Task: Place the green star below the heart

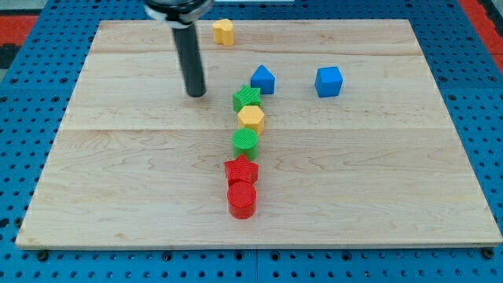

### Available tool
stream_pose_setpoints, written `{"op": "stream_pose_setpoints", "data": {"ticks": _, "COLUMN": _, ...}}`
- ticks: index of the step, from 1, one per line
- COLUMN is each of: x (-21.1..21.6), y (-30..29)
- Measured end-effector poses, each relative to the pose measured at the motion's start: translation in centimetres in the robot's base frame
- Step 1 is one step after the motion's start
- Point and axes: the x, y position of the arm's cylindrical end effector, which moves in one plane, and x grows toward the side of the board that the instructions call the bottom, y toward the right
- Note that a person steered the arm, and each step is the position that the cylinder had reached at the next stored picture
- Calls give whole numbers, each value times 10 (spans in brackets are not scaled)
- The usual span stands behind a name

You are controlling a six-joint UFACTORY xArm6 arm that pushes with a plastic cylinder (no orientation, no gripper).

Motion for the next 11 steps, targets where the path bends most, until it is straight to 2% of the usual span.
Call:
{"op": "stream_pose_setpoints", "data": {"ticks": 1, "x": -19, "y": 14}}
{"op": "stream_pose_setpoints", "data": {"ticks": 2, "x": -4, "y": 77}}
{"op": "stream_pose_setpoints", "data": {"ticks": 3, "x": 16, "y": 115}}
{"op": "stream_pose_setpoints", "data": {"ticks": 4, "x": 63, "y": 109}}
{"op": "stream_pose_setpoints", "data": {"ticks": 6, "x": 62, "y": 53}}
{"op": "stream_pose_setpoints", "data": {"ticks": 7, "x": 20, "y": 63}}
{"op": "stream_pose_setpoints", "data": {"ticks": 8, "x": -18, "y": 25}}
{"op": "stream_pose_setpoints", "data": {"ticks": 9, "x": -38, "y": 17}}
{"op": "stream_pose_setpoints", "data": {"ticks": 11, "x": -29, "y": 87}}
